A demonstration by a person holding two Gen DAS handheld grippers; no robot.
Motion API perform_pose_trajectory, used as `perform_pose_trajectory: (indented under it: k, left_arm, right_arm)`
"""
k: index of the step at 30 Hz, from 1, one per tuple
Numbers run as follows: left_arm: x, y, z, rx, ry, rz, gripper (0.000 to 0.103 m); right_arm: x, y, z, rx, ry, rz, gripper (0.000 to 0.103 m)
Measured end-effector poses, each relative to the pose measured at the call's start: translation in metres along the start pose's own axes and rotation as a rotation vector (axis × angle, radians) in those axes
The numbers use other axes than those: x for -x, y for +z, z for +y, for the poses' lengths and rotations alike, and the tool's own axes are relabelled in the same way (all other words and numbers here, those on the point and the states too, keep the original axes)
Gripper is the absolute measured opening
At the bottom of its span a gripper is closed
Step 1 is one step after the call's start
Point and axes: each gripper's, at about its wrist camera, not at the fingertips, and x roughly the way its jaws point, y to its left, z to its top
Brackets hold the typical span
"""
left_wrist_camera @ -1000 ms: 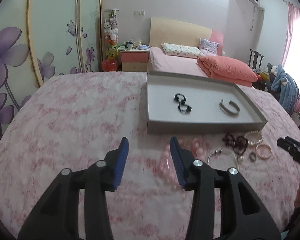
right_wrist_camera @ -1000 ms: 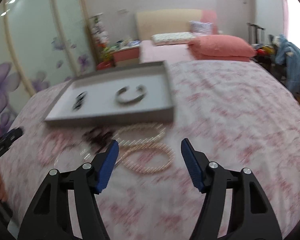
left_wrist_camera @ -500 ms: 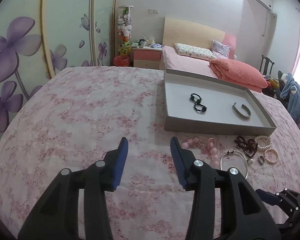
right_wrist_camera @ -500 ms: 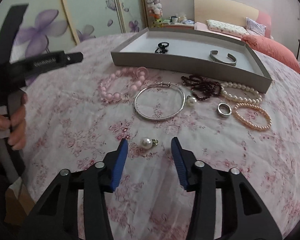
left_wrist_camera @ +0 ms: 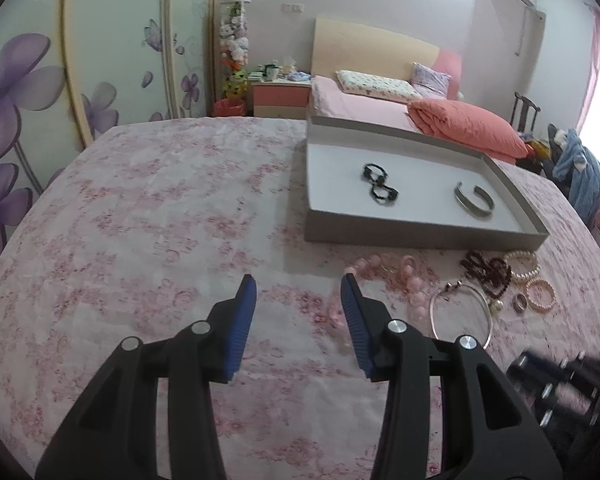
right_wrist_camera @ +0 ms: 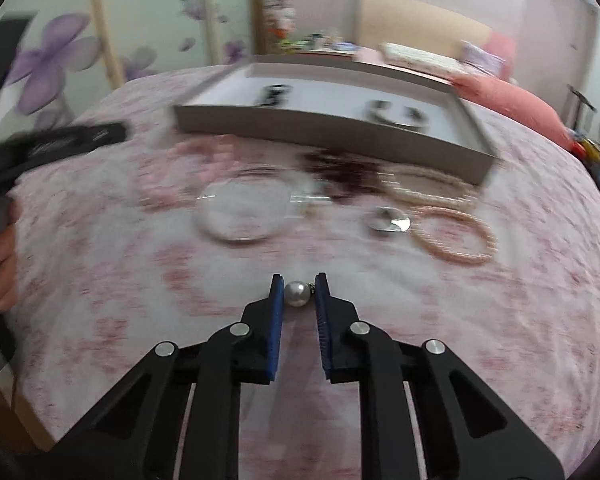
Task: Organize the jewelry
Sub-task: 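Grasp the pearl stud earring with the right tool while the left tool moves to the pink bead bracelet, then close the left tool on the pink bead bracelet and lift it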
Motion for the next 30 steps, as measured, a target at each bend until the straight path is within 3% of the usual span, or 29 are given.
perform_pose_trajectory:
  k: [5,13,30]
  left_arm:
    - [-0.009,-0.003,-0.013,-0.042,-0.029,0.037,0.044]
    - [-0.028,-0.007,-0.03,-0.09,-0.029,0.094,0.044]
    - [-0.047,-0.005,-0.03,-0.082,-0.017,0.119,0.044]
  right_arm:
    - [-0.001,0.003,-0.06,-0.129,-0.125,0.01,0.017]
    - [-0.005,0.007,-0.109,-0.223,-0.205,0.003,0.017]
    - [-0.009,0.01,-0.118,-0.238,-0.192,0.001,0.017]
